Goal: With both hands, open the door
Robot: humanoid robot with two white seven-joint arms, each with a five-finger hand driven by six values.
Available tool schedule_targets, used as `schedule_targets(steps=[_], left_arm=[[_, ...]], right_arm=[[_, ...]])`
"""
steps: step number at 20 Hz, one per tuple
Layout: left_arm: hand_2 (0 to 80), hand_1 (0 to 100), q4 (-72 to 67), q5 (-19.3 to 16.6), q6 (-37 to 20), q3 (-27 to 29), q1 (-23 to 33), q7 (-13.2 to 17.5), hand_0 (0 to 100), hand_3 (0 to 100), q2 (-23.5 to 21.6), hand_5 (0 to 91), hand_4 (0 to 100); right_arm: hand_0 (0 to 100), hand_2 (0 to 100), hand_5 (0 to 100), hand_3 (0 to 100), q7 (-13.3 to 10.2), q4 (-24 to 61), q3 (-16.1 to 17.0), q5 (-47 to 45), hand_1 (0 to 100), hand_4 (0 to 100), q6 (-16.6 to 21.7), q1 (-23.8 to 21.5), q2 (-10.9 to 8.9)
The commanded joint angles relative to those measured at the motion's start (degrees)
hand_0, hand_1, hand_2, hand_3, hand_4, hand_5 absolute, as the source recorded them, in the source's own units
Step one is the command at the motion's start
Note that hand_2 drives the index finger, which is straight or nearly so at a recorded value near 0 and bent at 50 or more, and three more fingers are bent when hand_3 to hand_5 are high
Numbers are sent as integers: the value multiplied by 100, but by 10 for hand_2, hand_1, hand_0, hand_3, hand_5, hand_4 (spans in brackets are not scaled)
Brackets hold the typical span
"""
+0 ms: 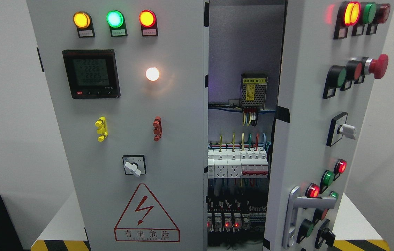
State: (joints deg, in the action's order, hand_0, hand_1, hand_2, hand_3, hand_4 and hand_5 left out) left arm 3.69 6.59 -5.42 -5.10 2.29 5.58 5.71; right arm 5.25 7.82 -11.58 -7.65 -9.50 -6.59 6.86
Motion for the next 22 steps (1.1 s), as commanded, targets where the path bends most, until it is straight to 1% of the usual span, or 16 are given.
schedule_targets(steps=[1, 18, 21, 22], left_arm=[[0, 556, 0, 0, -3, 0, 0, -31, 120, 0, 0, 0, 0], [0, 556, 0, 9, -3, 0, 0, -22, 120, 0, -9, 0, 0], [0, 556, 9, -26, -3, -26, 122, -5, 120, 0, -105, 0, 0], [0, 556, 9, -26, 15, -35, 184, 48, 120, 0, -71, 0, 0]], right_arm=[[65, 0, 0, 0, 2, 0, -2, 0, 137, 0, -8, 0, 0], [64, 0, 0, 0, 2, 0, -2, 0, 137, 0, 0, 0, 0], [64, 0, 0, 0, 2, 0, -2, 0, 137, 0, 0, 0, 0], [64, 0, 0, 0, 2, 0, -2, 0, 137, 0, 0, 0, 0]])
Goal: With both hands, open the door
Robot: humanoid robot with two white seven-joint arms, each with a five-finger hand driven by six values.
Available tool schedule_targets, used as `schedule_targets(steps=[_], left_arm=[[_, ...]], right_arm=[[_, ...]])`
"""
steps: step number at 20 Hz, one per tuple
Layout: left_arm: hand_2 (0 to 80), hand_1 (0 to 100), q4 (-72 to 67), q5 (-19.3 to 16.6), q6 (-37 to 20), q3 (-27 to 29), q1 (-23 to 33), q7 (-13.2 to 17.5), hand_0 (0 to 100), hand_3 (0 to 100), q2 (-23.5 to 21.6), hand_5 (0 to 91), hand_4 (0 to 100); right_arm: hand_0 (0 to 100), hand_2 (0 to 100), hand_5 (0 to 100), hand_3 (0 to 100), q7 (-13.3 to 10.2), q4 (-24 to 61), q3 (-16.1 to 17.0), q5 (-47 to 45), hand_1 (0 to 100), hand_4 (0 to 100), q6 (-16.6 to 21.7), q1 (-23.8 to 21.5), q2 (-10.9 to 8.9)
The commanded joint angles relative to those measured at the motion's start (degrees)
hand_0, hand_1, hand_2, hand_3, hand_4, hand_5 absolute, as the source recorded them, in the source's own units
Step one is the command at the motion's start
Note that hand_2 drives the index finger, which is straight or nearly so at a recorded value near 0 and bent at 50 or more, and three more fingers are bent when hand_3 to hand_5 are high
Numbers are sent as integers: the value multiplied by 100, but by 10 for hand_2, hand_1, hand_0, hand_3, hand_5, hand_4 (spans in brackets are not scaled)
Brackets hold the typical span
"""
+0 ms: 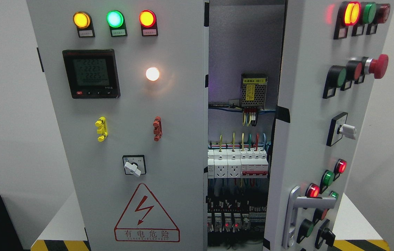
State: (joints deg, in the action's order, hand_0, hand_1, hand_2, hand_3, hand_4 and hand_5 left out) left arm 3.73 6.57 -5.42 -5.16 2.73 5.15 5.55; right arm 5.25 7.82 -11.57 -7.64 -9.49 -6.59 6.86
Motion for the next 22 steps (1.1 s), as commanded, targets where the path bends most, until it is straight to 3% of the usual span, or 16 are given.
schedule_targets(steps=[1, 3, 5, 6, 7, 10, 11, 13, 14, 16, 19, 22], left_arm=[[0, 556, 101, 11, -11, -29, 279, 230, 120, 0, -106, 0, 0], [0, 556, 1281, 37, -20, -37, 796, 843, 120, 0, -464, 0, 0], [0, 556, 3369, 343, 15, 50, 1629, 1721, 120, 0, -1158, 0, 0], [0, 556, 4372, 763, 24, 59, 2069, 1995, 120, 0, -1431, 0, 0], [0, 556, 5313, 1237, 24, 59, 2430, 2077, 120, 0, -1799, 0, 0], [0, 556, 7750, 3212, -81, 94, 3170, 2112, 120, 0, -3747, 0, 0], [0, 556, 8210, 3715, -151, 208, 3303, 2112, 120, 0, -4241, 0, 0], [0, 556, 8967, 4770, -650, 908, 3811, 2226, 120, 0, -5331, 0, 0], [0, 556, 9161, 5088, -1010, 1295, 4136, 2418, 120, 0, -5675, 0, 0], [0, 556, 9382, 5345, -1521, 1999, 4481, 2962, 120, 0, -6046, 0, 0], [0, 556, 9515, 5600, -1523, 2843, 4490, 3657, 120, 0, -6249, 0, 0], [0, 556, 9550, 6109, -1505, 3372, 4508, 4334, 120, 0, -6670, 0, 0]], right_arm=[[64, 0, 0, 0, 2, 0, -3, -1, 137, 0, -9, 0, 0], [64, 0, 0, 0, 2, 0, -3, -1, 138, 0, -9, 0, 0], [64, 0, 0, 0, 2, 0, -3, -1, 138, 0, 0, 0, 0], [64, 0, 0, 0, 2, 0, -3, -1, 138, 0, 0, 0, 0], [64, 0, 0, 0, 2, 0, 6, -1, 138, 0, 0, 0, 0], [64, 0, 0, 0, 2, 0, 6, -1, 138, 0, 0, 0, 0], [64, 0, 0, 0, 2, 0, 6, -1, 138, 0, 0, 0, 0], [64, 0, 0, 0, 2, 0, 6, -1, 138, 0, 0, 0, 0], [64, 0, 0, 0, 2, 0, -3, -1, 138, 0, 0, 0, 0], [64, 0, 0, 0, 2, 0, -3, -1, 138, 0, 0, 0, 0], [63, 0, 0, 0, 2, 0, 6, -1, 138, 0, 0, 0, 0], [63, 0, 0, 0, 2, 0, -3, -1, 138, 0, 0, 0, 0]])
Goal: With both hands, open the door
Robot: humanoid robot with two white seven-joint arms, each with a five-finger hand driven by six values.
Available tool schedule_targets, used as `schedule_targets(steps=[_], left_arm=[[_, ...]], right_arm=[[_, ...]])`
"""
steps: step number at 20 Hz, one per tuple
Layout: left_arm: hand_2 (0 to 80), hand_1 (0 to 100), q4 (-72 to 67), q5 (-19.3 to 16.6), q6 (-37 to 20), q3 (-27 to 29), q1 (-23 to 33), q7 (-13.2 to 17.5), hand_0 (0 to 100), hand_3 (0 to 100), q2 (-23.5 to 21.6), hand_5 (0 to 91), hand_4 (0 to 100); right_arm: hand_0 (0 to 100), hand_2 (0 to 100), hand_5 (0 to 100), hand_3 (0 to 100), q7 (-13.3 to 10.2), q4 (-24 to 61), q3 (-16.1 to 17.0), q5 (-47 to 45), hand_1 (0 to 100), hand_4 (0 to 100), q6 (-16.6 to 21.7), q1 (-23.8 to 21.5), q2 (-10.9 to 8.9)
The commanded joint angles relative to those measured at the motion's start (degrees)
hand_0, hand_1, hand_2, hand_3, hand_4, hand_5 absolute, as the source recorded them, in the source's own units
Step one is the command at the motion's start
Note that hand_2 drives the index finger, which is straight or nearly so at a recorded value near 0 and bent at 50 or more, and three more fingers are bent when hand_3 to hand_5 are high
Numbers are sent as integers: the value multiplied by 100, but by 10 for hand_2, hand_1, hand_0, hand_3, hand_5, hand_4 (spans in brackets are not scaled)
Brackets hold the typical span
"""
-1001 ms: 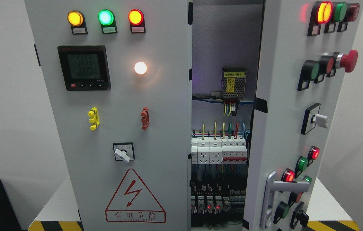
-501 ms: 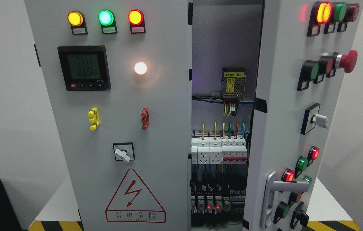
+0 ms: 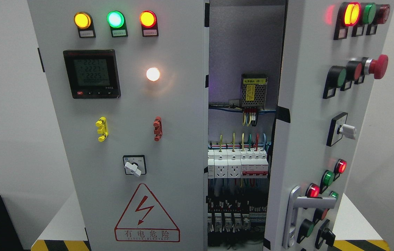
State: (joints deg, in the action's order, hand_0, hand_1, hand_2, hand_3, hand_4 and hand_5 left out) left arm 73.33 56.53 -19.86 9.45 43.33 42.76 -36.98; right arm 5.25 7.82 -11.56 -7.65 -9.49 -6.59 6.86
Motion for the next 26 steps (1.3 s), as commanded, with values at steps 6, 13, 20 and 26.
schedule_targets(steps=[6, 13, 20, 26], left_arm=[[0, 556, 2554, 2300, -54, 1859, 56, 1401, 120, 0, -3473, 0, 0], [0, 556, 2493, 2319, 1151, -1403, -3956, 1314, 120, 0, -4386, 0, 0], [0, 556, 2616, 2617, 931, -6207, -8776, 1103, 120, 0, -4704, 0, 0], [0, 556, 2783, 2862, 1630, -6562, -9693, 1085, 120, 0, -4381, 0, 0]], right_arm=[[63, 0, 0, 0, 3, 0, -4, 0, 138, 0, 0, 0, 0], [63, 0, 0, 0, 3, 0, 5, 0, 138, 0, 0, 0, 0], [63, 0, 0, 0, 3, 0, -4, 0, 138, 0, 0, 0, 0], [63, 0, 0, 0, 3, 0, -4, 0, 138, 0, 0, 0, 0]])
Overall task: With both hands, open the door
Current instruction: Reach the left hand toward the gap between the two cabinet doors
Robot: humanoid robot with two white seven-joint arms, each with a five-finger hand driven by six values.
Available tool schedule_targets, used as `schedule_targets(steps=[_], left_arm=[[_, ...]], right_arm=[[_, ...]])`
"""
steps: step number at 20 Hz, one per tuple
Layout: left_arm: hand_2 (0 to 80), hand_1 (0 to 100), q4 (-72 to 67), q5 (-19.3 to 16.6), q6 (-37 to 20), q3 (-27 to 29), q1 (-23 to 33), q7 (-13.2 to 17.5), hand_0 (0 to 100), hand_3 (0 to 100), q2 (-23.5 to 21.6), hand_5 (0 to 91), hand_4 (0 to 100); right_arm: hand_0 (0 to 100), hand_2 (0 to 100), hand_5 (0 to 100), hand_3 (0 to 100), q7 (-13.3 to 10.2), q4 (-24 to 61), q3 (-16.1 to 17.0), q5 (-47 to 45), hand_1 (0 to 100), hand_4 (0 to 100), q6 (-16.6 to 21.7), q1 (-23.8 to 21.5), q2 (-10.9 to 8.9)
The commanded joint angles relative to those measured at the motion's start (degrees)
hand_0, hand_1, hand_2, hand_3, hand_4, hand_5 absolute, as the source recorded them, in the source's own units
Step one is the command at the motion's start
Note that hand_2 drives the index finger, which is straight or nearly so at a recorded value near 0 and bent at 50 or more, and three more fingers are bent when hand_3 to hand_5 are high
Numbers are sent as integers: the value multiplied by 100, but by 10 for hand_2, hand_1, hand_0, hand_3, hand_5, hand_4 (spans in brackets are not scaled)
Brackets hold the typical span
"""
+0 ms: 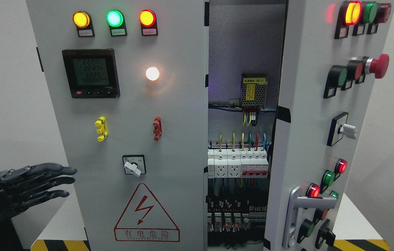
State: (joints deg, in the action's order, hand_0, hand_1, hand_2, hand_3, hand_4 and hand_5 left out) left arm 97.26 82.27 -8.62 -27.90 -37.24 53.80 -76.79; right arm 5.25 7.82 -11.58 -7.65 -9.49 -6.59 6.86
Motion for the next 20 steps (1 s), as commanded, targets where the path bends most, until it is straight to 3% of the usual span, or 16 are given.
schedule_targets(steps=[1, 3, 5, 8, 13, 16, 18, 20], left_arm=[[0, 556, 364, 342, 781, -2843, -1786, -27, 120, 0, -198, 0, 0], [0, 556, 337, 342, 1003, -3331, -2258, -280, 120, 0, 92, 0, 0], [0, 556, 311, 351, 959, -4560, -3337, -702, 120, 0, 277, 0, 0], [0, 556, 92, 622, 959, -5768, -4614, -739, 120, 0, 611, 0, 0], [0, 556, -382, 1080, 985, -6445, -5547, -739, 120, 0, 1656, 0, 0], [0, 556, -621, 1283, 977, -6526, -5619, -792, 120, 0, 2307, 0, 0], [0, 556, -638, 1292, 968, -6509, -5715, -1028, 120, 0, 2632, 0, 0], [0, 556, -656, 1283, 959, -6438, -5724, -1449, 120, 0, 3053, 0, 0]], right_arm=[[62, 0, 0, 0, 3, 0, -2, 0, 138, 0, 0, 0, 0], [62, 0, 0, 0, 3, 0, 7, 0, 139, 0, 0, 0, 0], [62, 0, 0, 0, 3, 0, -2, 0, 139, 0, 0, 0, 0], [62, 0, 0, 0, 3, 0, -2, 0, 139, 0, 0, 0, 0], [62, 0, 0, 0, 3, 0, 7, 0, 139, 0, 0, 0, 0], [62, 0, 0, 0, 3, 0, 7, 0, 139, 0, 0, 0, 0], [62, 0, 0, 0, 3, 0, 7, 0, 139, 0, 0, 0, 0], [62, 0, 0, 0, 3, 0, -2, 0, 139, 0, 0, 0, 0]])
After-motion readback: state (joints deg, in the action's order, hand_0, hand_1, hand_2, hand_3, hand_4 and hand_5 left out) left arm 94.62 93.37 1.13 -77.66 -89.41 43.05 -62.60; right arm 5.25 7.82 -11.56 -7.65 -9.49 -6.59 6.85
